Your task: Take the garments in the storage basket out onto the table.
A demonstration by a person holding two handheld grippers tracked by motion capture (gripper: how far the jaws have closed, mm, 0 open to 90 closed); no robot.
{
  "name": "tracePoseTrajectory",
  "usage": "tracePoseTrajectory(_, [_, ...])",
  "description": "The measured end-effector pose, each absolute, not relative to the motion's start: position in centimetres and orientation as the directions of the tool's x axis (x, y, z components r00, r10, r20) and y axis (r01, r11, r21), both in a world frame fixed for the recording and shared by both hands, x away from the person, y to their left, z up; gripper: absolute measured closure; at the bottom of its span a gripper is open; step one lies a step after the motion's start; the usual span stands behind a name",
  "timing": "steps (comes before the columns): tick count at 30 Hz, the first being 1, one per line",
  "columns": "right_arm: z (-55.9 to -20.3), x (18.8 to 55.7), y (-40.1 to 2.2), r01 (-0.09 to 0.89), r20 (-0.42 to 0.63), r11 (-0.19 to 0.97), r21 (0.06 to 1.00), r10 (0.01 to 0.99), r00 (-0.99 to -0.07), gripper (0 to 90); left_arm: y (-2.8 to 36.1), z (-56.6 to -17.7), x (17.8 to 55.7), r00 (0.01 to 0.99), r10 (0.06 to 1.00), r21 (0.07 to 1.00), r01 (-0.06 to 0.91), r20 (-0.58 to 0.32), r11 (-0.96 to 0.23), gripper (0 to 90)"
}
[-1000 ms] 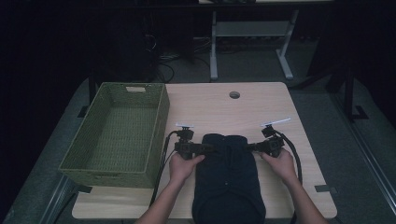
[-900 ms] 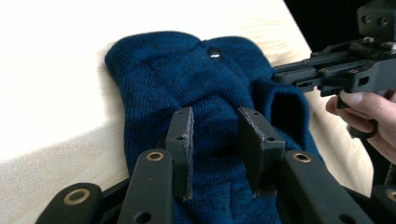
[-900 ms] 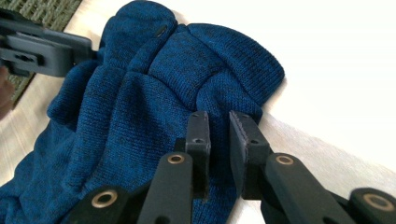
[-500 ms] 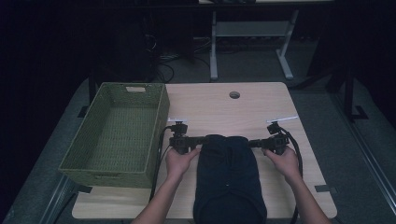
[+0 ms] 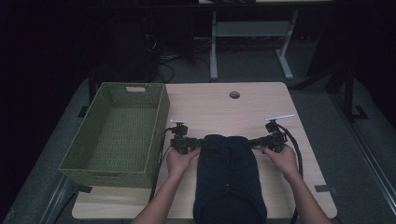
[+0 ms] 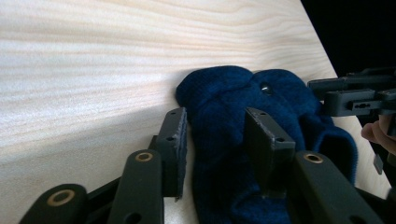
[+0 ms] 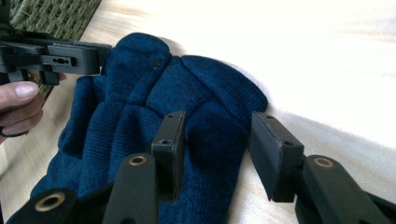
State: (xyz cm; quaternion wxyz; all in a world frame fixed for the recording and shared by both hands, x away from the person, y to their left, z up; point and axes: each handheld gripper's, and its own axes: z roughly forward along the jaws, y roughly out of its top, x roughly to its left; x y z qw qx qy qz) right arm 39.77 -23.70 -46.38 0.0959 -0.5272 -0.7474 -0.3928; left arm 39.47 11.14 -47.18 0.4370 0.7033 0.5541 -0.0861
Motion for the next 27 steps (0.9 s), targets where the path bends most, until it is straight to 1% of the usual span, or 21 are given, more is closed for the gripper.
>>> tracePoseTrajectory(9, [-46.85,40.03,-23.43,0.878,0.567,0.138,0.458,0.716,-0.408,55.4,10.63,-47.58,39.80,0.369,0.690,0.501,0.865,-0.623,-0.010,60.7])
tracePoseTrajectory(10, [-46.98,40.12,-23.36,0.876,0.569,0.135,0.462,0.713,-0.410,58.0,10.56,-47.57,39.82,0.367,0.688,0.498,0.867,-0.626,-0.010,60.7])
tracePoseTrajectory(14, [-47.02,40.20,-23.30,0.877,0.565,0.136,0.462,0.717,-0.409,61.4,10.28,-47.48,39.92,0.370,0.695,0.496,0.868,-0.617,-0.022,61.4])
tracePoseTrajectory(18, [-47.12,40.26,-23.30,0.880,0.566,0.130,0.457,0.721,-0.401,68.1,10.28,-47.64,40.03,0.365,0.696,0.492,0.871,-0.618,-0.020,67.3])
tracePoseTrajectory(21, [-47.21,40.30,-23.35,0.880,0.568,0.131,0.456,0.719,-0.401,75.4,10.29,-47.71,40.06,0.372,0.699,0.499,0.866,-0.611,-0.025,76.1])
tracePoseTrajectory(23, [-47.10,40.29,-23.40,0.881,0.571,0.134,0.454,0.715,-0.403,77.2,10.28,-47.63,40.09,0.378,0.696,0.502,0.865,-0.610,-0.030,79.6])
tracePoseTrajectory(27, [-46.70,40.33,-23.47,0.876,0.568,0.136,0.463,0.713,-0.411,78.3,10.21,-47.24,40.23,0.389,0.691,0.512,0.859,-0.609,-0.032,81.7])
